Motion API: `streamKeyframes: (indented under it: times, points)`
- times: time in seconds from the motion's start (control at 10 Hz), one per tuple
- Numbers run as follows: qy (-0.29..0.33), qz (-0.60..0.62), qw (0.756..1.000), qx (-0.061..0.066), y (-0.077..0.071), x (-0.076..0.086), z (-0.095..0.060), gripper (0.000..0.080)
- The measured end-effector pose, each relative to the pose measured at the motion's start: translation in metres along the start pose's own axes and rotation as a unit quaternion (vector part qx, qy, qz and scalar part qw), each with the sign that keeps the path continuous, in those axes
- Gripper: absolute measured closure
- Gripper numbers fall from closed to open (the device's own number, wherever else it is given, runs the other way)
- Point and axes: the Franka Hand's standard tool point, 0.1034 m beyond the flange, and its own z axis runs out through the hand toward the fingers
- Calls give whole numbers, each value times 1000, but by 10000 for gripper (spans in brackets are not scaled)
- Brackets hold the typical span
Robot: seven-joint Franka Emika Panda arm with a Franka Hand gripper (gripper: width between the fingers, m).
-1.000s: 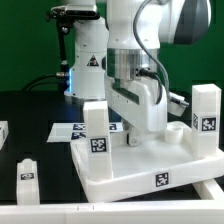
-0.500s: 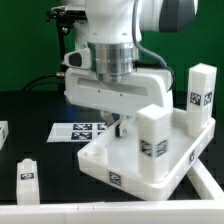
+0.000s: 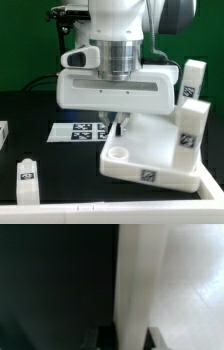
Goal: Assemble desk
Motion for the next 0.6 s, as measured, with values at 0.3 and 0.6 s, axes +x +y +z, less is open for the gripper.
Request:
streamKeyframes:
  times: [0.3, 0.6]
  points:
    - [29, -247, 968, 4, 23, 33, -22, 745]
    - [18, -323, 946, -5, 29, 29, -17, 745]
